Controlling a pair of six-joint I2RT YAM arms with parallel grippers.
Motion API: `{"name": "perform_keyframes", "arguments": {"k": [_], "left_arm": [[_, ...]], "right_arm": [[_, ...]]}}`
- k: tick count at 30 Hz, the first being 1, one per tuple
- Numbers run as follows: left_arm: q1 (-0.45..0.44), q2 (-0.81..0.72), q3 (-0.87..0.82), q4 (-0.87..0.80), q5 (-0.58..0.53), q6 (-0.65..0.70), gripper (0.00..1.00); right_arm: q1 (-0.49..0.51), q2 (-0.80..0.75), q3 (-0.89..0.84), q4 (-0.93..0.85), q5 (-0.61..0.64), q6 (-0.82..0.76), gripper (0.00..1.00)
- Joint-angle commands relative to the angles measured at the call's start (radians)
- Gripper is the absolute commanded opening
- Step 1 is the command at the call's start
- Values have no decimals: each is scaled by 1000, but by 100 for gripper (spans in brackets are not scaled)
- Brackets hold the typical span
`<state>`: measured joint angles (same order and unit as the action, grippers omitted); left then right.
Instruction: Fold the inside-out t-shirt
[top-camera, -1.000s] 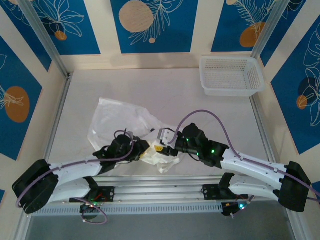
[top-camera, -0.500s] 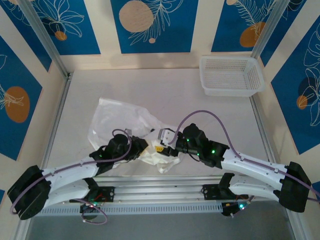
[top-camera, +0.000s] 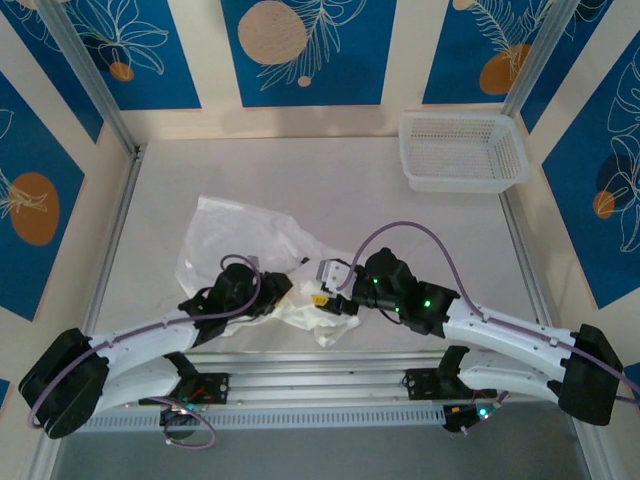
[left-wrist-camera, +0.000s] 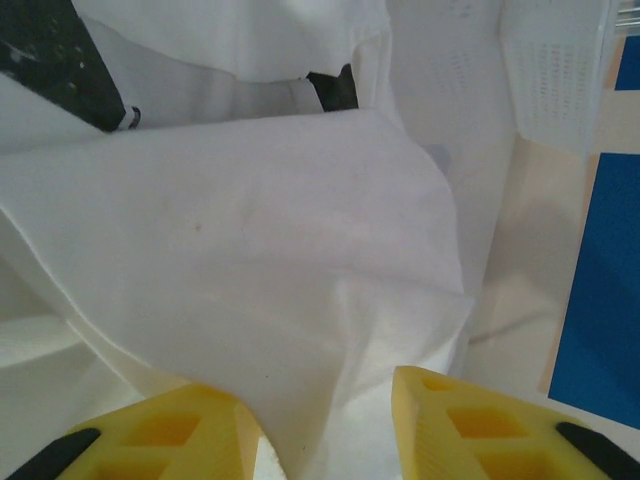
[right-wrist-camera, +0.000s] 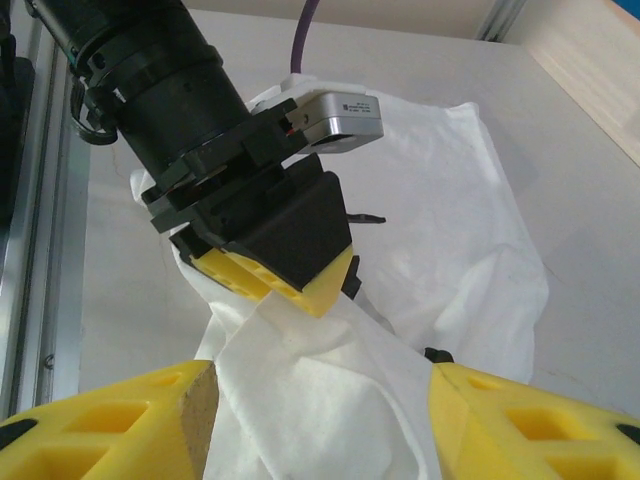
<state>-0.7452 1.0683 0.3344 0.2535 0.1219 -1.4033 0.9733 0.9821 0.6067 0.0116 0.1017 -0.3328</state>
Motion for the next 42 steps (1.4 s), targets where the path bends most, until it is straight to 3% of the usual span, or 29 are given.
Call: {"name": "perform_keyframes", "arguments": {"k": [1,6,9,10,15,18,22,28,34,42], "left_arm": [[33,-14,14,10,-8,28,35],[73,-6,15,56,22,47,23],[72,7,37,89,58,64,6],[73,3,41,94,69,64,0],[65,-83,89,13,76,96,0],[60,-132,110,-33,68,108,0],[60,-159,112,-58,67,111,0],[56,-161,101,-45,62,100,0],[52,-166,106,-50,54,98,0],[50,-177,107,-66,51,98,0]], "right_arm": [[14,-28,2,-8,-6,7,58],[57,-25,-14,53,51,84,58],[121,-6,-38,130,127,142,58],[156,8,-41,150,181,155,58],[357,148,5,212,631,164,60],[411,243,-3,320,780,104,62],[404,320,-4,430,843,57,65],[362,370,50,454,913,125,74],[340,469,123,469,908,173,76],[325,586,188,463,1021,229,76]]}}
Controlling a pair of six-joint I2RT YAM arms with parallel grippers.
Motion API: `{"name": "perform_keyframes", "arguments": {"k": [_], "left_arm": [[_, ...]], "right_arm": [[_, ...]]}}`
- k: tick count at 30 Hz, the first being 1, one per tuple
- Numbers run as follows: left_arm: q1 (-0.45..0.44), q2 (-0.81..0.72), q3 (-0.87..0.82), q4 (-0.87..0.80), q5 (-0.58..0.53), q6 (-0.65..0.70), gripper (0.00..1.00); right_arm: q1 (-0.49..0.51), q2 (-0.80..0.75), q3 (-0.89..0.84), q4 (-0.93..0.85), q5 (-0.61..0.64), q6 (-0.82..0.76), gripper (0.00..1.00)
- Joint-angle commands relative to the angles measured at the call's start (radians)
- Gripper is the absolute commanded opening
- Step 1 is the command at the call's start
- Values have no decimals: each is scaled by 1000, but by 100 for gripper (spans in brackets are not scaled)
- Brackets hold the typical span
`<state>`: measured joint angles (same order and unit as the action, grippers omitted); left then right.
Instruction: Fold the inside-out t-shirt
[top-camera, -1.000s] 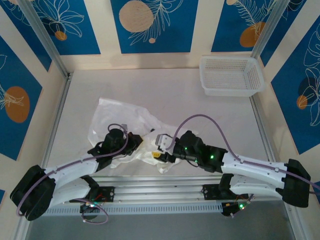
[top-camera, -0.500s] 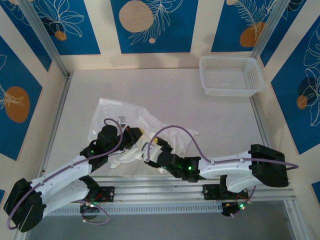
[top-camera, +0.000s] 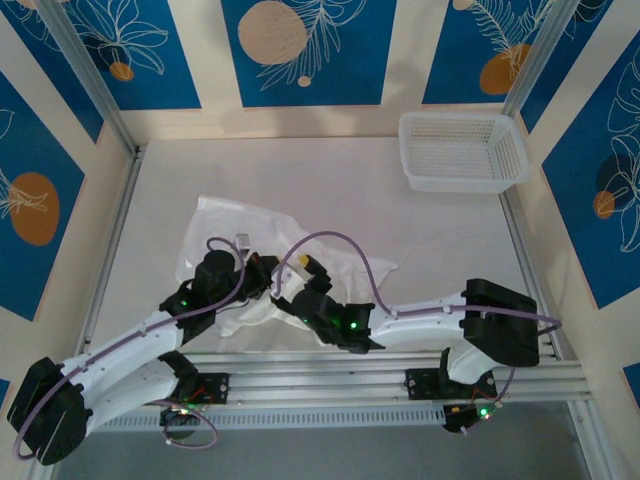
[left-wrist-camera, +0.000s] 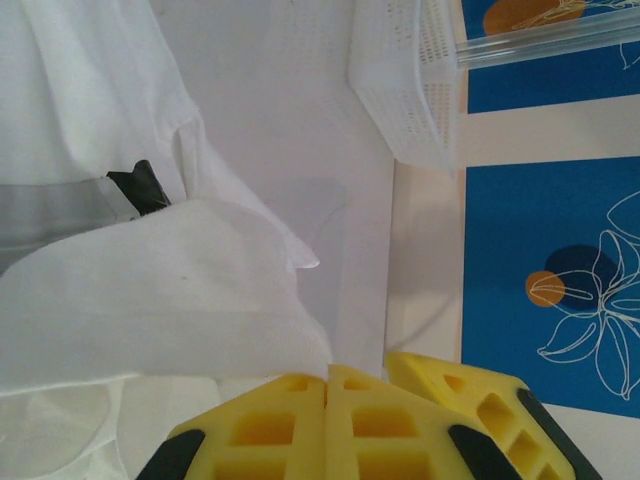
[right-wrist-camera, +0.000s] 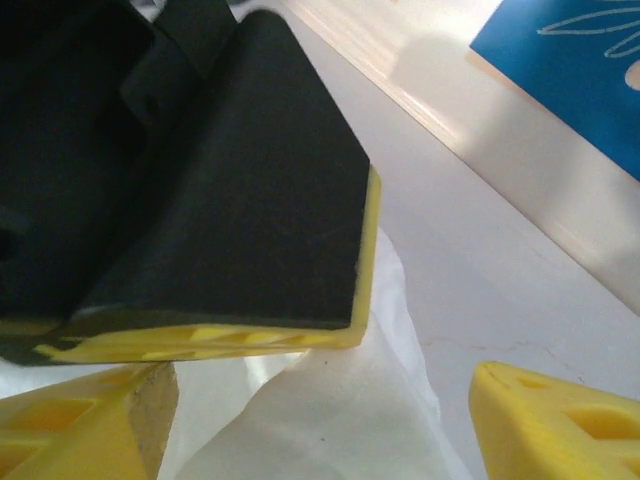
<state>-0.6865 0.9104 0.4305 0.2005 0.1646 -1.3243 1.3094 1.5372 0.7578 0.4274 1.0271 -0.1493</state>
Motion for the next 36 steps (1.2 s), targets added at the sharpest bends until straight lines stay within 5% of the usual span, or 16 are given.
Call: {"name": "perform_keyframes", "arguments": {"k": [1,9,17,20,22,25,27,29,36], "left_arm": [[-8,-20,11,-16,9,19,0],[-8,-28,10,-21,6,22,0],[-9,14,9,10,21,20,0],[-6,1,20,-24,15,57,4],[2,-38,69,-182,-31,176,26],[2,-87,235,-658,-284,409,44],[7,-97,313,-903,-491,456,48],[31,-98,347,-1033,-584,476,51],[357,-27,233,-995,-244,594,53]], "right_arm": [[-19,40,39,51,121,39,75],[-52,-46,-15,5,62,37,45],[-67,-65,-16,-49,-100,58,0],[-75,-81,-24,-51,-134,91,0],[-94,-134,-44,-52,-123,124,0],[-146,-296,-71,-131,-117,196,0],[-208,-438,-71,-255,-140,306,0],[-296,-576,-59,-410,-156,469,0],[-505,-718,31,-646,-270,531,0]]}}
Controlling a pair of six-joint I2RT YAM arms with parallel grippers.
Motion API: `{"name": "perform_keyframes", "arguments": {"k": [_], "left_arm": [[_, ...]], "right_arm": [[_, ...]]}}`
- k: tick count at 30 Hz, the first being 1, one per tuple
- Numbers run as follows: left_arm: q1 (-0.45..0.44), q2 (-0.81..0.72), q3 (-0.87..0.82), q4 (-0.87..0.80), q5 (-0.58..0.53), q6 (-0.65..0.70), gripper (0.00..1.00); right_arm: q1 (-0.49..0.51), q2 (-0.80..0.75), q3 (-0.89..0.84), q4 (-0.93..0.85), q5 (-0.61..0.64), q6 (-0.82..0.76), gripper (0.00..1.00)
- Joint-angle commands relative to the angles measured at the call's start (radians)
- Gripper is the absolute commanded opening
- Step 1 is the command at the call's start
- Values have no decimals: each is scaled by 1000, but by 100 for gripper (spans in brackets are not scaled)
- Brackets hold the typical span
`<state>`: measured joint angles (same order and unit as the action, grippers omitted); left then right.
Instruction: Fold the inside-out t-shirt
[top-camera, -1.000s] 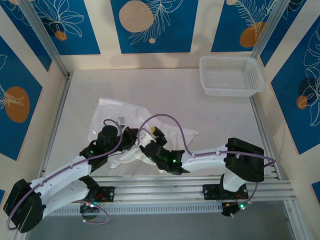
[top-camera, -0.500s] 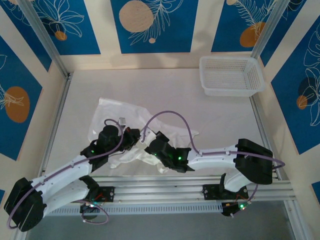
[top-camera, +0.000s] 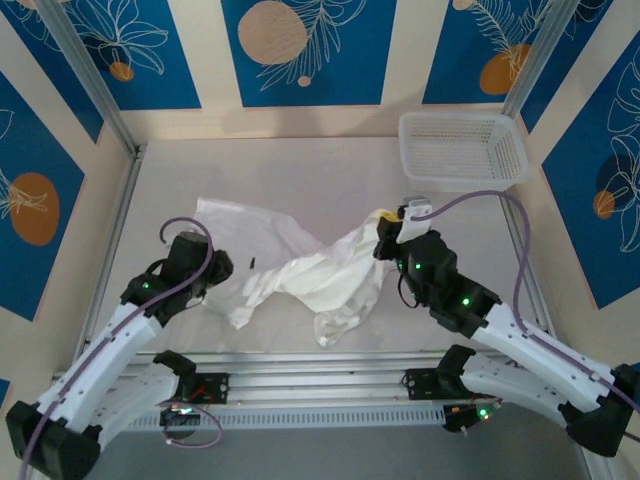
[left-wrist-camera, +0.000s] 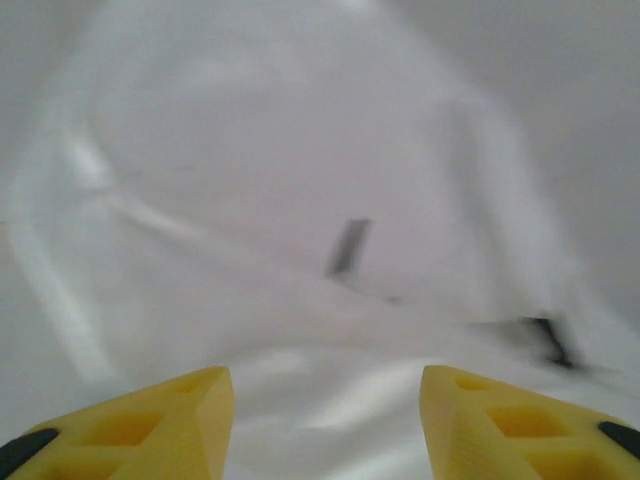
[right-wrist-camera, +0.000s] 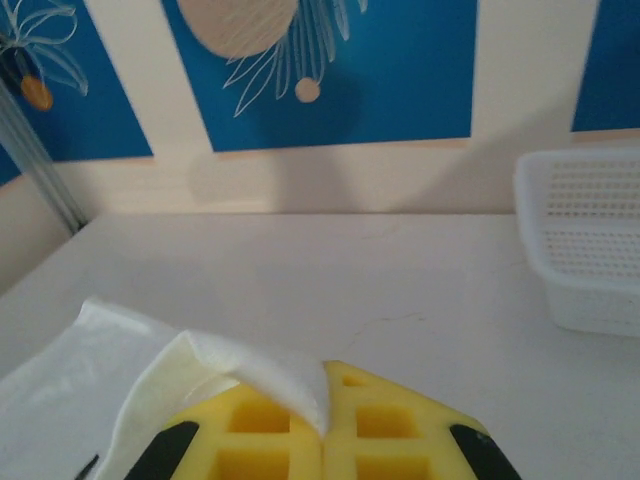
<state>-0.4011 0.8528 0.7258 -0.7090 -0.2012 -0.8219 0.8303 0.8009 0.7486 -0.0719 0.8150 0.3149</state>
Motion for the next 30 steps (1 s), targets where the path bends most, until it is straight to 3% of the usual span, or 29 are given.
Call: {"name": "perform_keyframes", "arguments": {"k": [1,5,10,13,17,20,22,25,28,30], "left_arm": [[82,54,-77,-68,166,97,55],[63,167,-102,-32,277,74,54],[-102,282,-108,111,340,-56,56],[-175,352,-73,179,306,-131,66],[-209,490,0,153,244,-210,66],[-213,605,69,54,192,-233,57],[-214,641,93,-16,142,-248,42],[-203,610,95,-54,65,-238,22],[-141,504,100,-80,9,-193,0],[-75,414,129,-117,-30,-134,0]], "right_arm": [[-42,23,58,-170,-75,78,0],[-92,68,101,-215,-212,129,0],[-87,130,101,-180,-285,135,0],[-74,141,104,-177,-297,130,0],[-56,130,111,-195,-278,113,0],[-50,114,110,-204,-270,110,0],[-50,107,115,-213,-257,101,0],[-64,111,151,-265,-139,115,0],[-179,106,212,-365,-72,198,0],[-296,84,261,-430,-62,222,0]]}}
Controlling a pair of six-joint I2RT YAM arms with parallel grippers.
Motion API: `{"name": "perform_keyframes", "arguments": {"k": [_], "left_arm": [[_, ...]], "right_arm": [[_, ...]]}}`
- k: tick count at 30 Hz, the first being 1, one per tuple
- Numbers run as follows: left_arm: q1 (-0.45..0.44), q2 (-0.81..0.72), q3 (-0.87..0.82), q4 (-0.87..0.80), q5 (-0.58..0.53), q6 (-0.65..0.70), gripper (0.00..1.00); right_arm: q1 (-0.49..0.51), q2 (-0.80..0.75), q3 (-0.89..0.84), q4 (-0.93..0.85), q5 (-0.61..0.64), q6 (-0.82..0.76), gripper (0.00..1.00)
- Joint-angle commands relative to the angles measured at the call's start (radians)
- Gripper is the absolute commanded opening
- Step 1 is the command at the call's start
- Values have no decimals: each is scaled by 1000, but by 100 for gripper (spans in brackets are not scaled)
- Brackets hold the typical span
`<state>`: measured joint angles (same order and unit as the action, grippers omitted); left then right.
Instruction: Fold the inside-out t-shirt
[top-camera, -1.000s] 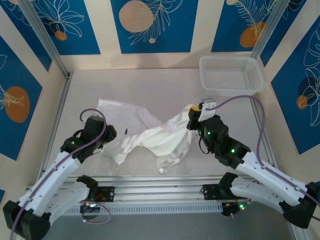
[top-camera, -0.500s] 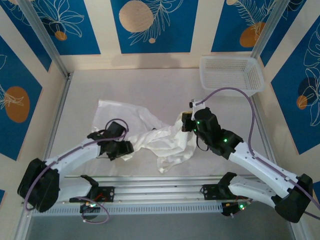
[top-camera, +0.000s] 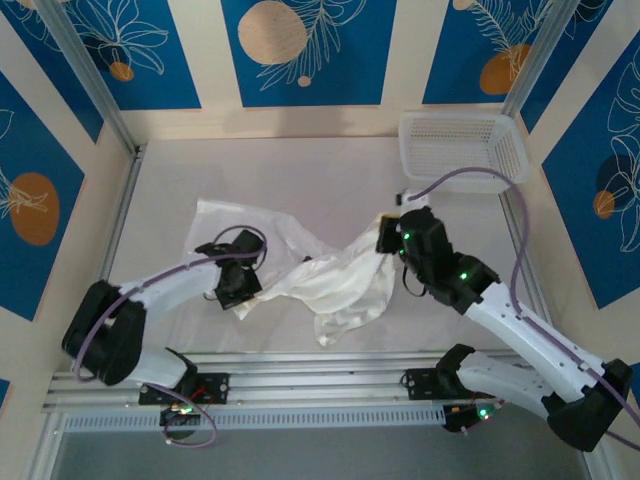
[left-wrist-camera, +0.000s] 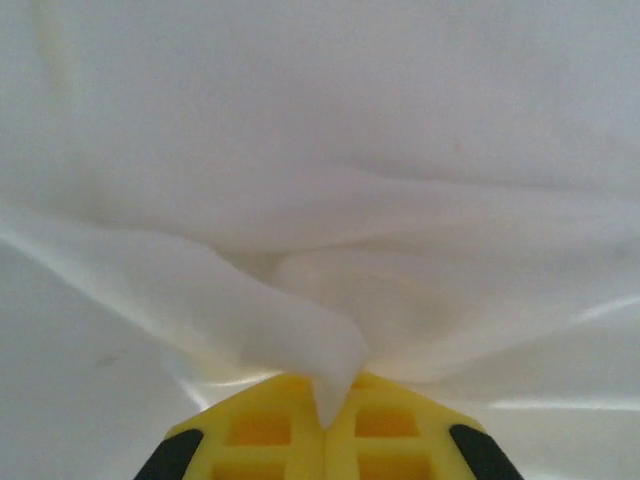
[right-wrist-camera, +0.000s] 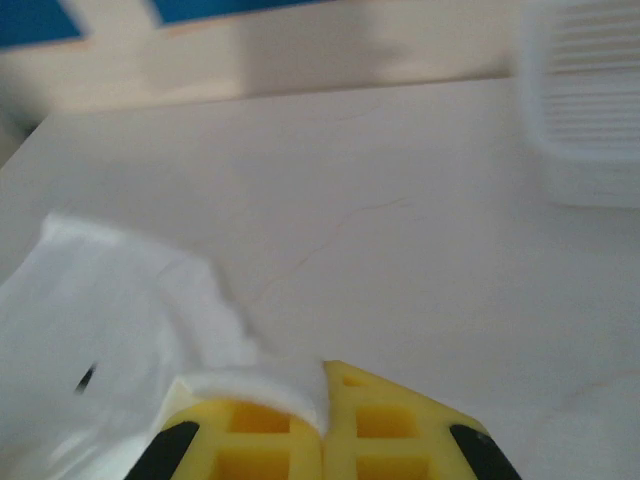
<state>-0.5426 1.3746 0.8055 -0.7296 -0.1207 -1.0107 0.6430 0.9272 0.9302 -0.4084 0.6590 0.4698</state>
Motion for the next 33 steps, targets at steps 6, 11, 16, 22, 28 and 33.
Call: {"name": "perform_keyframes", "arguments": {"k": [6,11,16,22,28,33], "left_arm": [[280,-316,274,-233,-67,265,0],[280,-407,512,-215,114,383,0],[281,-409,580,-176,70,491,0],[282,-205,441,-14,135,412,0],[283,-18,296,150,1,377,16],[276,29,326,117,-114,433,34]], "right_arm": [[-434,-189,258,-186,50,19,0],[-446,-253,429,-185,-19,-35,0],[-445,-258,516,-176,-31,-60,0],[-446,-129,441,-217,-72,-58,0],[-446,-64,147,-184,-154,55,0],[-445,-93,18,-128,-189,101,0]]}}
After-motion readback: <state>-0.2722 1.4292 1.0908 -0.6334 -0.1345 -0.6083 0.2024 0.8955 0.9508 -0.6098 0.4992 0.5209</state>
